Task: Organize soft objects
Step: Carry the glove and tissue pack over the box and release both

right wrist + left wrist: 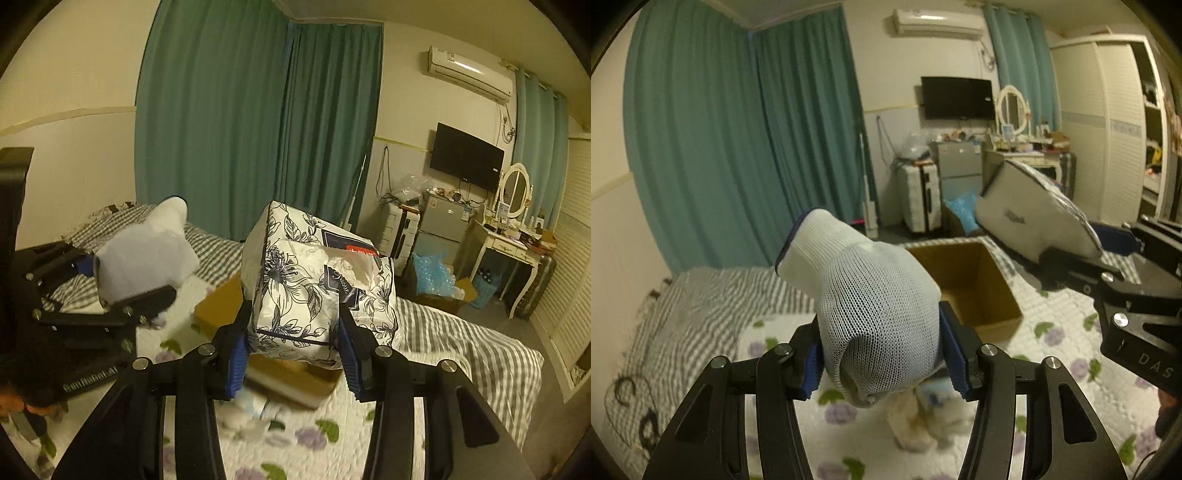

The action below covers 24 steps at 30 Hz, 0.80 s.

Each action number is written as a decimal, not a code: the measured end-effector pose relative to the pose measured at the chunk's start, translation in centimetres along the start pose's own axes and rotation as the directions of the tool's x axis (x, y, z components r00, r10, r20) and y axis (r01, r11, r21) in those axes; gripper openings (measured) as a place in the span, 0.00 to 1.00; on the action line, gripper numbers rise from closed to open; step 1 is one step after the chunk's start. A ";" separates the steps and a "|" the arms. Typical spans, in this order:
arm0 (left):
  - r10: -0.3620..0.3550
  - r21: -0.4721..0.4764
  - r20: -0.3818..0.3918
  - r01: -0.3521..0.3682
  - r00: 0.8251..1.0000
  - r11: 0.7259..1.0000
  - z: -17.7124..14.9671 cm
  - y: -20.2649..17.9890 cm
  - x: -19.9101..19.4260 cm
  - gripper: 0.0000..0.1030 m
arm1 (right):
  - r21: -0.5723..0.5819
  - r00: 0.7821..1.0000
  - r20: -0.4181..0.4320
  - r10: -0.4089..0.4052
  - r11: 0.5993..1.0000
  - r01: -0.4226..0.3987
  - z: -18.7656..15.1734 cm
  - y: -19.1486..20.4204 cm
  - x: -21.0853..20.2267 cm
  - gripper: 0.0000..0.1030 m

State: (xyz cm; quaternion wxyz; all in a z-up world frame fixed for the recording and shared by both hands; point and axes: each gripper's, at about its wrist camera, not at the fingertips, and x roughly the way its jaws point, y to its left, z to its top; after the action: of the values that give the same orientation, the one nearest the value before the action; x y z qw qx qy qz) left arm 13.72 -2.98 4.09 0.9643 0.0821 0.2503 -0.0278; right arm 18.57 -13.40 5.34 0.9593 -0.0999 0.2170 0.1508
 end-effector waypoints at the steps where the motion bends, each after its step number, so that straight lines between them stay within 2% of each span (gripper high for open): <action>1: -0.005 0.001 -0.001 0.005 1.000 1.000 0.5 0.0 0.9 0.52 | -0.002 1.000 0.000 -0.001 1.000 0.001 0.3 0.0 0.4 0.41; 9: 0.001 0.018 -0.048 0.000 0.999 1.000 2.6 -0.3 8.8 0.52 | -0.006 0.999 -0.033 -0.008 1.000 0.007 2.5 -1.9 8.3 0.41; 15: -0.009 0.035 -0.107 0.012 0.994 0.999 2.3 -1.4 14.3 0.52 | 0.035 0.996 -0.089 0.007 0.999 -0.004 1.8 -4.3 14.1 0.41; 18: -0.027 0.033 -0.131 0.032 0.991 0.999 1.8 -1.9 16.1 0.52 | 0.061 0.991 -0.125 0.050 0.997 -0.042 1.0 -5.1 16.6 0.41; 24: -0.030 0.037 -0.159 0.036 0.987 0.999 0.5 -2.6 18.2 0.54 | 0.047 0.986 -0.157 0.055 0.998 -0.048 -1.2 -5.0 18.8 0.42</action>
State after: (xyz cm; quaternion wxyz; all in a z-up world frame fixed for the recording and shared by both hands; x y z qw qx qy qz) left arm 29.61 -5.86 -4.77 0.9388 0.0992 0.3270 -0.0422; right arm 35.96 -13.78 -3.44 0.9366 -0.0853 0.2984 0.1626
